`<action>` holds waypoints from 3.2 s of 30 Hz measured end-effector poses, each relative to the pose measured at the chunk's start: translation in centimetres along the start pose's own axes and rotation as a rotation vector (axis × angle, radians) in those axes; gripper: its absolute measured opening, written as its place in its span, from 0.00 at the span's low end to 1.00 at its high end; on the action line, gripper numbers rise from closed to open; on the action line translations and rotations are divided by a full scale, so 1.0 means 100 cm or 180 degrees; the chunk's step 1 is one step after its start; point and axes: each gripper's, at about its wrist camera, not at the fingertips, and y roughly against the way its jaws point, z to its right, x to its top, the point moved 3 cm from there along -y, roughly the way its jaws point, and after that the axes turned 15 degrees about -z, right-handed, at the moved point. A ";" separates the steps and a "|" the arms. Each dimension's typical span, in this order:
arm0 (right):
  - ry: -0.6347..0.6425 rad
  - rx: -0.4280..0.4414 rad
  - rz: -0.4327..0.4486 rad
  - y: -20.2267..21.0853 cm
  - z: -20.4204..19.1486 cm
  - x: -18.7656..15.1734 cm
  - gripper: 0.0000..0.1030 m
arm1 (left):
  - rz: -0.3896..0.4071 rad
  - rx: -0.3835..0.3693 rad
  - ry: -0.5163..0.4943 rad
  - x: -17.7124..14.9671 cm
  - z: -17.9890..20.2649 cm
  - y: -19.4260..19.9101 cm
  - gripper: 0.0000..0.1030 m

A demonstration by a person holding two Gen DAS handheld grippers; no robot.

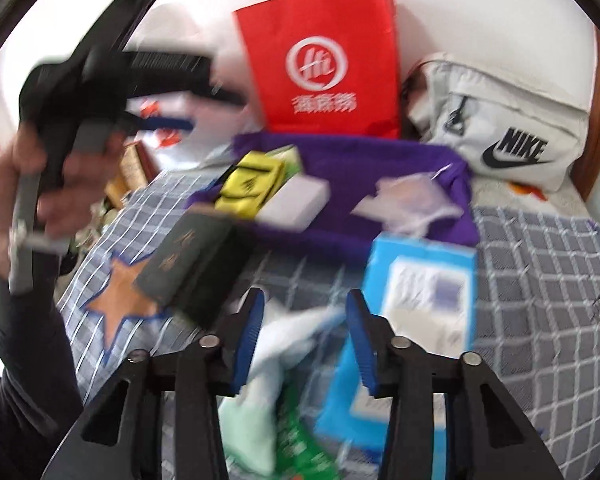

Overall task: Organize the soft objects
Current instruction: 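Grasp the white gloves with the right tool while the left tool moves to the black strap, then grasp the black strap off the green packet with the left tool and lift it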

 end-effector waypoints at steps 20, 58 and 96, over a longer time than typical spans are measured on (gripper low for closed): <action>0.0285 -0.0052 0.0180 -0.016 -0.045 -0.055 0.07 | -0.0056 0.0316 0.0338 -0.168 -0.068 0.031 0.74; -0.0360 0.0053 0.0088 0.005 0.055 -0.178 0.41 | -0.0524 0.0229 -0.0400 -0.228 0.080 -0.079 0.64; -0.0289 -0.0012 0.0102 -0.002 0.048 -0.175 0.11 | -0.0613 -0.0212 0.0323 -0.258 -0.021 -0.057 0.24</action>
